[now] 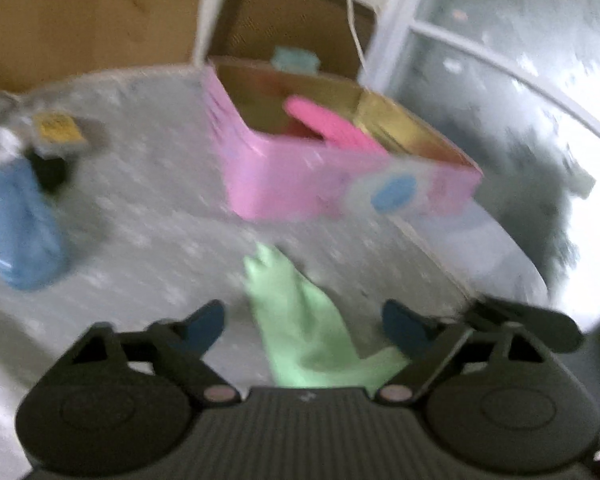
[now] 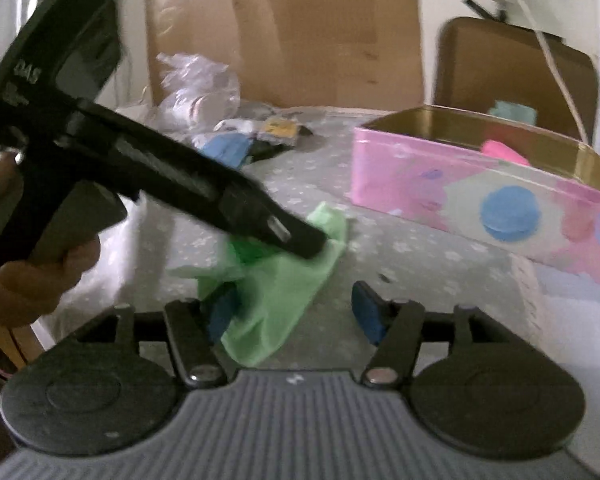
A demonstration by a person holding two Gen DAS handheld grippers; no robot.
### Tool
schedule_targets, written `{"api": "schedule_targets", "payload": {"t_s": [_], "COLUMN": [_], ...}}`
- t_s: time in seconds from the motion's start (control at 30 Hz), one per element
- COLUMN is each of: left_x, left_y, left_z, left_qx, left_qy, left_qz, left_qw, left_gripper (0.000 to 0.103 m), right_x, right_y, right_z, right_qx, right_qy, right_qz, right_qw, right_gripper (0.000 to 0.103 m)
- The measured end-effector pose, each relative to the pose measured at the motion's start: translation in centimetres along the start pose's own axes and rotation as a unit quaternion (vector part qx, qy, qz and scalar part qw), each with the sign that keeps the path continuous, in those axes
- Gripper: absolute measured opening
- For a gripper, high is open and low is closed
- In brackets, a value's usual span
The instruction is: Organize soft objects
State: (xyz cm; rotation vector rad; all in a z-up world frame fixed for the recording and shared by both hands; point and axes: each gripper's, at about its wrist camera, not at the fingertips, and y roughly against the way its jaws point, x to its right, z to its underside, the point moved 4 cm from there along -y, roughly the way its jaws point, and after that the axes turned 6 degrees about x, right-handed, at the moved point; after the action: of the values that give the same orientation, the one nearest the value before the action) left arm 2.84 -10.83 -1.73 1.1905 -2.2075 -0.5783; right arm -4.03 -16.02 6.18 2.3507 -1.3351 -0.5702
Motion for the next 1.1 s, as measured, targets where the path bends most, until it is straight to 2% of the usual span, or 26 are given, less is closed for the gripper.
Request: {"api": "schedule_targets", "payload": {"t_s": [0.03, 0.07, 0.1, 0.13, 0.2, 0.27, 0.37, 0.53, 0.57, 0.63, 0.67, 0.7, 0.73, 0.77, 0.8, 0.83, 0.87, 0.93, 0.97, 1.1], "left_x": [0.1, 0.3, 0.2, 0.2, 0.3, 1.7, 3.9, 7.5, 7.8, 8.2, 8.3, 8.1, 7.7, 7.3, 6.6, 5.5, 4.7, 3.1, 2.4, -2.5], "left_y": [-0.4, -0.2, -0.1, -0.2, -0.3, 0.0, 1.1, 0.3, -0.1, -1.4, -2.3, -3.3, -4.5, -5.6, -6.6, -7.0, -7.0, -5.2, -4.0, 1.4], "left_z": [0.4, 0.5, 0.3, 0.1, -0.5, -1.8, -5.1, -11.4, -12.4, -14.6, -15.6, -16.4, -17.0, -17.4, -17.6, -17.4, -17.4, -16.5, -16.1, -14.1], "left_qx": [-0.004, 0.009, 0.013, 0.003, 0.001, 0.025, 0.06, 0.118, 0.126, 0.141, 0.147, 0.151, 0.151, 0.146, 0.133, 0.119, 0.115, 0.134, 0.148, 0.194], "left_qy": [0.0, -0.009, -0.008, 0.001, 0.017, -0.016, -0.056, -0.12, -0.123, -0.124, -0.127, -0.127, -0.124, -0.118, -0.11, -0.095, -0.079, -0.056, -0.051, -0.014], "left_qz": [0.004, -0.004, 0.0, 0.017, 0.032, 0.021, 0.037, 0.042, 0.044, 0.043, 0.038, 0.021, -0.001, -0.02, -0.042, -0.055, -0.047, -0.024, -0.027, -0.023], "left_qw": [1.0, 0.9999, 0.9999, 0.9999, 0.9993, 0.9993, 0.9959, 0.9849, 0.9834, 0.9813, 0.9803, 0.98, 0.9807, 0.9819, 0.9841, 0.9868, 0.9892, 0.989, 0.9872, 0.9805], "left_gripper": [0.068, 0.059, 0.046, 0.044, 0.044, 0.044, 0.045, 0.046, 0.049, 0.062, 0.083, 0.103, 0.102, 0.102, 0.102, 0.102, 0.102, 0.102, 0.102, 0.103], "right_x": [-0.2, -0.3, -0.2, -0.2, -0.3, -0.7, -0.1, 3.5, 4.6, 6.7, 7.8, 9.0, 10.4, 11.9, 13.1, 13.9, 14.5, 14.7, 14.5, 11.9], "right_y": [-0.7, -0.9, -1.2, -1.3, -1.4, -1.0, -0.6, -0.7, -1.1, -2.4, -3.3, -4.5, -5.9, -7.6, -8.5, -9.0, -9.2, -8.7, -8.3, -5.6], "right_z": [0.0, -0.1, -0.3, -0.5, -1.2, -2.4, -5.2, -9.9, -10.8, -12.1, -12.6, -13.0, -13.2, -13.1, -12.9, -12.7, -12.4, -11.7, -11.4, -10.7], "right_qx": [-0.002, 0.001, 0.003, 0.006, 0.024, 0.054, 0.101, 0.157, 0.161, 0.159, 0.151, 0.136, 0.108, 0.07, 0.049, 0.032, 0.018, 0.021, 0.027, 0.097], "right_qy": [0.0, 0.0, 0.0, -0.009, -0.004, 0.031, 0.064, 0.085, 0.085, 0.084, 0.081, 0.074, 0.062, 0.046, 0.029, 0.009, -0.011, -0.032, -0.034, -0.044], "right_qz": [-0.009, -0.006, -0.012, -0.032, -0.022, 0.003, 0.041, 0.113, 0.125, 0.147, 0.158, 0.166, 0.171, 0.179, 0.189, 0.196, 0.186, 0.174, 0.181, 0.205], "right_qw": [1.0, 1.0, 1.0, 0.999, 0.999, 0.998, 0.992, 0.977, 0.975, 0.973, 0.972, 0.974, 0.977, 0.98, 0.98, 0.98, 0.982, 0.984, 0.982, 0.973], "right_gripper": [0.049, 0.045, 0.012, 0.008, 0.008, 0.008, 0.008, 0.008, 0.008, 0.008, 0.008, 0.012, 0.013, 0.025, 0.053, 0.066, 0.075, 0.075, 0.075, 0.075]}}
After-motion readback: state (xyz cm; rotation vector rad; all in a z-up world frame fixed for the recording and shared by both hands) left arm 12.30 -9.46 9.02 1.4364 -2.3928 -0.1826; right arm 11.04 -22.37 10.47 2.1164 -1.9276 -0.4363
